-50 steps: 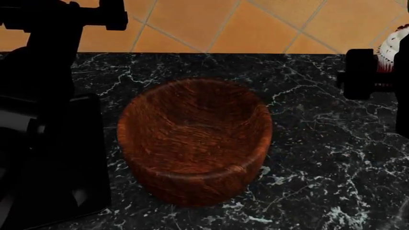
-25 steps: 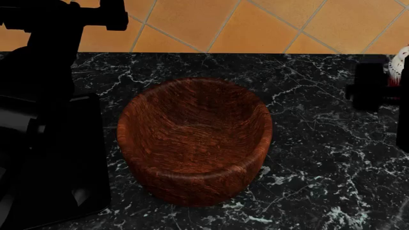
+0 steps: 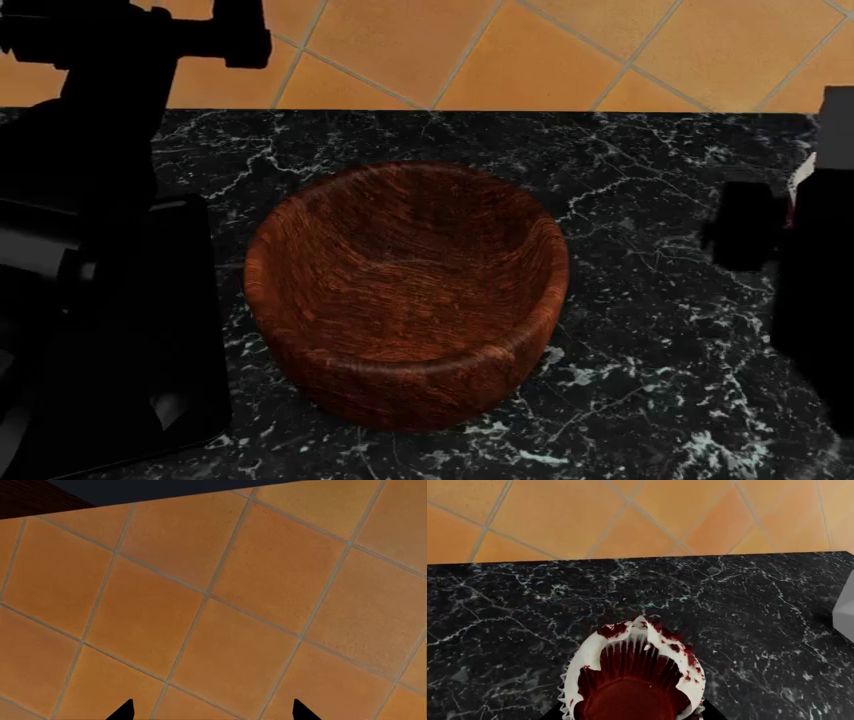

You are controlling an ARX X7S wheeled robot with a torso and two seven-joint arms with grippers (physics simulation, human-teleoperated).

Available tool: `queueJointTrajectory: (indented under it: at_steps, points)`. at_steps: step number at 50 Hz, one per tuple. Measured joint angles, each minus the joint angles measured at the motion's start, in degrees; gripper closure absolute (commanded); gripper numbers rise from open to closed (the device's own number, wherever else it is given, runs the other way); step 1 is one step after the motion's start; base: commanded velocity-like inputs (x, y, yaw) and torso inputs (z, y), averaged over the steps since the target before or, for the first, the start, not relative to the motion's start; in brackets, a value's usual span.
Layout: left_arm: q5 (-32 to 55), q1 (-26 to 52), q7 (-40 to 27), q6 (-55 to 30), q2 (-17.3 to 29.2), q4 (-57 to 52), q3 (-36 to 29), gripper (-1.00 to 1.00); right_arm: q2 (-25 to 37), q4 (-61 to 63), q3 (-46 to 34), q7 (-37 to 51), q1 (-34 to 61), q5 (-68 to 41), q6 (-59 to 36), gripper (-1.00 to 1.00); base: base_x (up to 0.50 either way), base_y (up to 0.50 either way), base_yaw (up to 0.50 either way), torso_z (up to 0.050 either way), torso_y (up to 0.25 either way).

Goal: Move the fresh-baked cupcake off the tray onto the counter, and place the bowl used for mixing into the sink.

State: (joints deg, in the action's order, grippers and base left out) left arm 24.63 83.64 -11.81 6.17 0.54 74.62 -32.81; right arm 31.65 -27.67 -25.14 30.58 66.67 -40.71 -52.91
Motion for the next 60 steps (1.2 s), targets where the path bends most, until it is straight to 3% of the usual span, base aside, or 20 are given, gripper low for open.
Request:
queueJointTrajectory:
  at_steps: [21, 60]
  points:
    - [0.7, 0.0, -0.1, -0.1, 0.0, 0.0, -1.2, -1.00, -2.5, -6.1, 1.2, -0.8, -3.1, 1.0, 8.4, 1.00, 0.00, 0.00, 0.00, 0.000, 0.000]
    - [2.1, 0.1, -0.2, 0.0, 0.1, -0.3, -2.7, -1.00, -4.0, -13.4, 1.3, -3.3, -6.5, 1.2, 12.4, 1.00, 0.00, 0.00, 0.00, 0.000, 0.000]
